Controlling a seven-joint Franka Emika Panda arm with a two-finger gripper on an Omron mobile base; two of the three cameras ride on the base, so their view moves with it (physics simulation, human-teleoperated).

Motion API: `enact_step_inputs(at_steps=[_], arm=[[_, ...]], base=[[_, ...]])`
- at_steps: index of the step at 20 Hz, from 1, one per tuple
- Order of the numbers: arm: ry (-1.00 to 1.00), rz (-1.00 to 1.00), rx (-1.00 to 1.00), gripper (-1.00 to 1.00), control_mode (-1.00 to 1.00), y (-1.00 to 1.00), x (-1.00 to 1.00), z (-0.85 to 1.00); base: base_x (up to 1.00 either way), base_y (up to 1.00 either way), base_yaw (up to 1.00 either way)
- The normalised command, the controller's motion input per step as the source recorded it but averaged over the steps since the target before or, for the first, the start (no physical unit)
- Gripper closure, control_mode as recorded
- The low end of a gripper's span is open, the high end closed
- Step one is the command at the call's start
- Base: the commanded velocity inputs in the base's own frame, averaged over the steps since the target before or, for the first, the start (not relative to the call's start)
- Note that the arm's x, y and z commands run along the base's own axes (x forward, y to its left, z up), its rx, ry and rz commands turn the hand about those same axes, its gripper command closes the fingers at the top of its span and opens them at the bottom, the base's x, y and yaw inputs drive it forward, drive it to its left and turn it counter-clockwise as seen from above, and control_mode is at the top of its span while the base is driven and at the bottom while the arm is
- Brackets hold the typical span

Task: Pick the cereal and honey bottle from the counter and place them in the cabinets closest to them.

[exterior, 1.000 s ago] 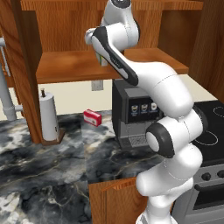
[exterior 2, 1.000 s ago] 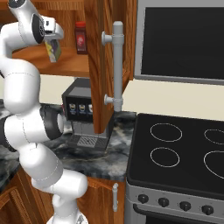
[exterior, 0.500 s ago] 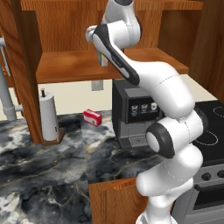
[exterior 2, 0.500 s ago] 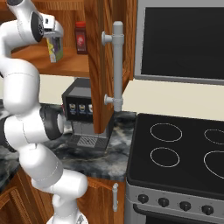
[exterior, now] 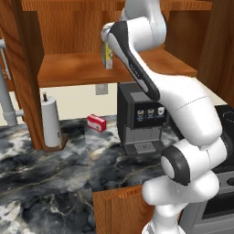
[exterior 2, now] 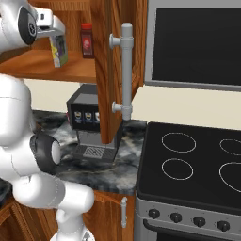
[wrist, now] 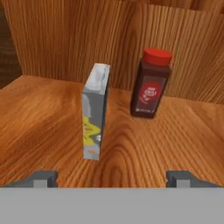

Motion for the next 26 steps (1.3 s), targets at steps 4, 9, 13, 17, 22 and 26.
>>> enact_step_inputs(at_steps=[4,9,13,17,22,26], arm=[[-0.09,0.0,-0.06,-1.0,-1.0,-0.55,-1.0,-0.24],[-0.08,0.0,0.0,-1.0,-1.0,-0.66,-1.0,-0.44],[-0.1,0.0,0.0,-1.0,-1.0,-0.6,-1.0,-0.56],[-0.06,0.0,-0.03,-1.0,-1.0,-0.45,-0.95,-0.63],[-0.01,0.0,-0.02,-1.0,-1.0,-0.19,-0.53,-0.52],[-0.01,0.0,0.0,-1.0,-1.0,0.0,0.0,0.0]], base=[[0.0,0.0,0.0],[0.0,0.0,0.0],[0.0,0.0,0.0],[0.0,0.0,0.0],[0.0,0.0,0.0],[0.0,0.0,0.0]])
